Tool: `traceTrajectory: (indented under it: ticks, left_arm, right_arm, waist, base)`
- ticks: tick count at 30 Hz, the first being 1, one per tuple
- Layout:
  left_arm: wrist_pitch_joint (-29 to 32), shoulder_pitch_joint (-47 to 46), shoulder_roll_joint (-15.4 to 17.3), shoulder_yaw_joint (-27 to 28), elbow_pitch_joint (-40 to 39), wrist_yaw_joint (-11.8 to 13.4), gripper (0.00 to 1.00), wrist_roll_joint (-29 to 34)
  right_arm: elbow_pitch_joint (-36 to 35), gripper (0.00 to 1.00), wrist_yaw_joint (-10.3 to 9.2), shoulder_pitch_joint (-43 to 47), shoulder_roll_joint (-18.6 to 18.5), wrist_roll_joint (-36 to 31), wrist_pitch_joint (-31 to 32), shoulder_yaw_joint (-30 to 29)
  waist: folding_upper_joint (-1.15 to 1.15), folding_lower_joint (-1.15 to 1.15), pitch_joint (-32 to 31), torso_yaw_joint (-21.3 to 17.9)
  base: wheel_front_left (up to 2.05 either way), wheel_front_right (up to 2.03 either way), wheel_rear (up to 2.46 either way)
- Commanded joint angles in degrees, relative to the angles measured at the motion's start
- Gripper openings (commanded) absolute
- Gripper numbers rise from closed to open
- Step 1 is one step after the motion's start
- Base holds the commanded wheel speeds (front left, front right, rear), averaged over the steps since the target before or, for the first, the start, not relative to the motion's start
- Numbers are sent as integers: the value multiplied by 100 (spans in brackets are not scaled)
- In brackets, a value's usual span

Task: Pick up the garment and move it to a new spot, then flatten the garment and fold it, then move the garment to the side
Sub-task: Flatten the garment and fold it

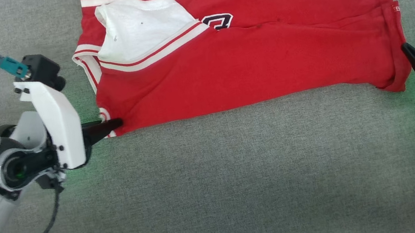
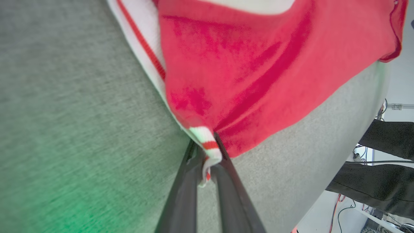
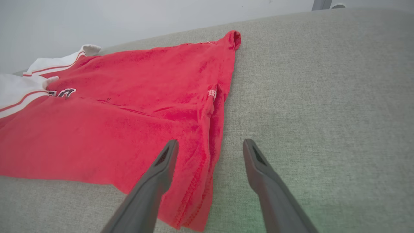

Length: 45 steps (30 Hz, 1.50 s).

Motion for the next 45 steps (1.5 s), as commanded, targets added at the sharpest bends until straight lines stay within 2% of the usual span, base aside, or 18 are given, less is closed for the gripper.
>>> traceTrajectory:
  ticks: [1, 5, 10, 17, 18, 19, 25, 29, 34, 39, 45]
  left_arm:
    - [39, 239, -205, -186, 40, 5, 0, 15]
    - [-64, 206, -247, -137, 40, -66, 0, 29]
    - [-206, 160, -322, -105, -28, -141, 0, 126]
    - [-387, 174, -495, -90, 5, -269, 0, 169]
    - [-441, 177, -525, -74, 20, -287, 0, 169]
    - [-478, 182, -567, -61, 37, -312, 0, 164]
    - [-763, 286, -582, -1, 104, -438, 0, 231]
    - [-1073, 530, -385, 104, -121, -508, 0, 169]
    - [-1524, 1109, -46, 143, -781, -547, 0, 142]
    - [-2021, 1776, 326, 137, -1510, -385, 0, 183]
    - [-2389, 2355, 603, 82, -2034, -179, 0, 154]
  right_arm:
    - [-30, 100, 0, -62, -48, -49, 39, 13]
    - [-134, 100, 0, -82, -298, -180, 500, 235]
    - [-278, 100, 0, -292, -802, -364, 1514, 663]
    - [-102, 100, 1, -552, -931, -320, 2954, 1106]
    - [-86, 43, 1, -570, -912, -294, 3069, 1134]
    - [-73, 0, 2, -576, -897, -267, 3138, 1125]
    - [-102, 0, -1, -544, -860, -297, 2927, 774]
    - [-215, 0, -1, -328, -942, -246, 2823, 661]
    - [-450, 0, -1, 137, -1099, -102, 2897, 526]
    - [-749, 0, -1, 680, -1226, 26, 3018, 289]
    - [-975, 0, -1, 1183, -1317, 106, 3041, -1]
  waist:
    - [0, 0, 8, 2]
    - [0, 0, 51, 48]
    - [0, 0, 129, 142]
    - [0, 0, 215, 315]
    - [0, 0, 220, 339]
    - [0, 0, 222, 369]
    - [0, 0, 118, 471]
    - [0, 0, -60, 505]
    - [0, 0, -263, 559]
    - [0, 0, -344, 592]
    - [0, 0, -364, 630]
  base:
    - [0, 0, 0]
    - [0, 0, 0]
    - [0, 0, 0]
    - [0, 0, 0]
    - [0, 0, 0]
    - [0, 0, 0]
    - [0, 0, 0]
    - [0, 0, 0]
    - [0, 0, 0]
    - [0, 0, 0]
    - [0, 0, 0]
